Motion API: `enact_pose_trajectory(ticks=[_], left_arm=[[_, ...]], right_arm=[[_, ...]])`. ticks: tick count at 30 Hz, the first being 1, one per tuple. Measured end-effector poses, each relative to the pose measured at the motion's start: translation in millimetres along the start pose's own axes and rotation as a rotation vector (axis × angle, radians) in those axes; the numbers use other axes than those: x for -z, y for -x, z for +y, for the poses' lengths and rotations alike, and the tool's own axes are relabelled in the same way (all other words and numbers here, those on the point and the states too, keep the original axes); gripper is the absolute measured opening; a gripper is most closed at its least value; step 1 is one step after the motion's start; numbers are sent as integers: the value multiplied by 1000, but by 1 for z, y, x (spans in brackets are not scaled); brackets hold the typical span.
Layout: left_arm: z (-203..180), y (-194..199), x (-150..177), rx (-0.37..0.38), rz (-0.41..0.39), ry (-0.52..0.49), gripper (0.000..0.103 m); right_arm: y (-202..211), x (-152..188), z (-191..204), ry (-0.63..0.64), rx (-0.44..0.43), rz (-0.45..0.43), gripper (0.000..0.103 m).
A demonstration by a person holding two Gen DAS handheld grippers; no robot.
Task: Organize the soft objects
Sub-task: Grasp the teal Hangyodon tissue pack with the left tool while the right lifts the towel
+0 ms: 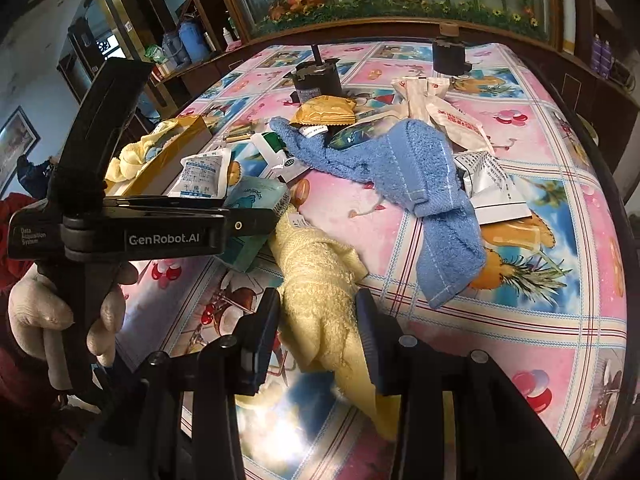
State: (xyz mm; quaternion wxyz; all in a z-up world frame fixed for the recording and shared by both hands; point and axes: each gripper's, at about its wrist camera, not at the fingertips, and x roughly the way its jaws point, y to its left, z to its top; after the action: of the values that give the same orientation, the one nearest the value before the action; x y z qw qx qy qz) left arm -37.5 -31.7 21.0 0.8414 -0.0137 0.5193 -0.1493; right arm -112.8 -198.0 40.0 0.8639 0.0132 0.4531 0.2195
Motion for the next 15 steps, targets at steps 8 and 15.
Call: enact_pose_trajectory(ticks=[8, 15], left_arm=[[-3, -2, 8, 2, -42, -68, 51], [5, 16, 19, 119, -77, -26, 40]], right_arm=[[-16, -6, 7, 39, 17, 17, 52], [-11, 0, 6, 8, -2, 25, 39]])
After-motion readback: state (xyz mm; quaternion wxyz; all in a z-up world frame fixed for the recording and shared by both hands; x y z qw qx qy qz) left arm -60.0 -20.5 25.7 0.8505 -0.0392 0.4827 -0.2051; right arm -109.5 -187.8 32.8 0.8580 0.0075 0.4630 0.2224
